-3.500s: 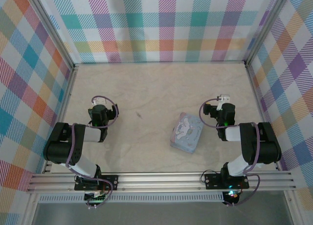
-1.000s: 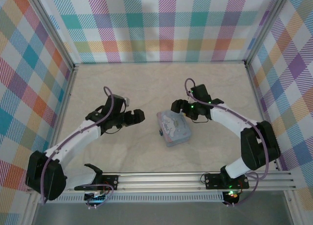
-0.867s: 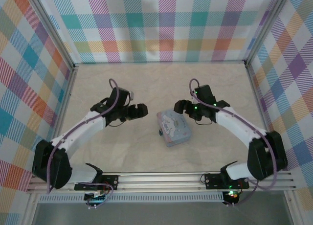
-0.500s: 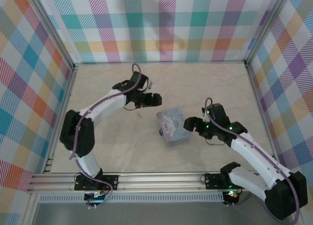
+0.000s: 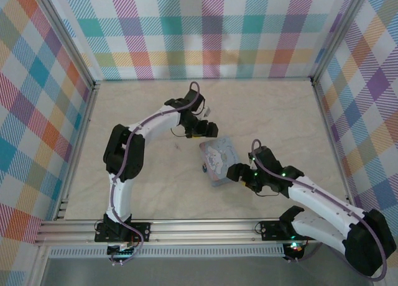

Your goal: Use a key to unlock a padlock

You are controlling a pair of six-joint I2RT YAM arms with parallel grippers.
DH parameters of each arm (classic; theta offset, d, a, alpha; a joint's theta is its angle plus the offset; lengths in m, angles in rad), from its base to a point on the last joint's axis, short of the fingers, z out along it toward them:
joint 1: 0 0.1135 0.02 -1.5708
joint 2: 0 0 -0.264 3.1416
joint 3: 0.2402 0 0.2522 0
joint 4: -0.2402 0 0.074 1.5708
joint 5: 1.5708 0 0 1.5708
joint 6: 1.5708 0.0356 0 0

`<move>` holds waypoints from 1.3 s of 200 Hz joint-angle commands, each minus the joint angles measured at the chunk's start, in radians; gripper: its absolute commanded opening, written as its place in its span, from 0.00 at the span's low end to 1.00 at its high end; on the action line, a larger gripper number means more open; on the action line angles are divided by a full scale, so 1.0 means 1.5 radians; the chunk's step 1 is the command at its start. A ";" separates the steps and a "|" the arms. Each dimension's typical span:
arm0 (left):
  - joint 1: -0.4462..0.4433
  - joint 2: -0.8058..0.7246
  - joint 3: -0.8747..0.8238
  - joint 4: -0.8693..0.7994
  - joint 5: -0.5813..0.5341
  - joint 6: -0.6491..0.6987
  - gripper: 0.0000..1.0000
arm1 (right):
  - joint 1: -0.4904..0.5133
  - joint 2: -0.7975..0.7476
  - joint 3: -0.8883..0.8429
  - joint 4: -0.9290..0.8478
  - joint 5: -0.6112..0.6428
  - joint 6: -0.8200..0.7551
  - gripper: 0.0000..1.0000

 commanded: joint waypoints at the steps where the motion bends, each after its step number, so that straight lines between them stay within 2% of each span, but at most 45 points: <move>1: -0.008 -0.040 -0.039 0.004 0.038 0.003 0.76 | 0.003 0.030 0.012 0.073 0.006 0.022 0.80; 49: -0.008 -0.137 -0.170 0.067 0.039 -0.022 0.74 | 0.003 0.126 0.068 0.117 0.033 -0.001 0.77; 77: -0.008 -0.199 -0.249 0.109 0.042 -0.044 0.73 | 0.002 0.194 0.118 0.121 0.044 -0.035 0.73; 108: -0.009 -0.240 -0.302 0.131 0.046 -0.057 0.73 | -0.002 0.266 0.176 0.115 0.056 -0.064 0.73; 137: -0.009 -0.275 -0.315 0.114 -0.004 -0.059 0.75 | -0.006 0.306 0.219 0.089 0.067 -0.076 0.75; 161: -0.003 -0.296 -0.276 0.080 -0.082 -0.043 0.80 | -0.007 0.307 0.216 0.093 0.067 -0.068 0.76; 179: 0.008 -0.275 -0.214 0.050 -0.122 -0.026 0.82 | -0.006 0.304 0.208 0.097 0.062 -0.064 0.77; 234: 0.026 -0.060 0.030 -0.047 -0.134 0.039 0.83 | -0.006 0.290 0.184 0.110 0.055 -0.054 0.77; 260: 0.026 0.004 0.072 -0.065 -0.115 0.041 0.81 | -0.006 0.290 0.184 0.113 0.050 -0.053 0.77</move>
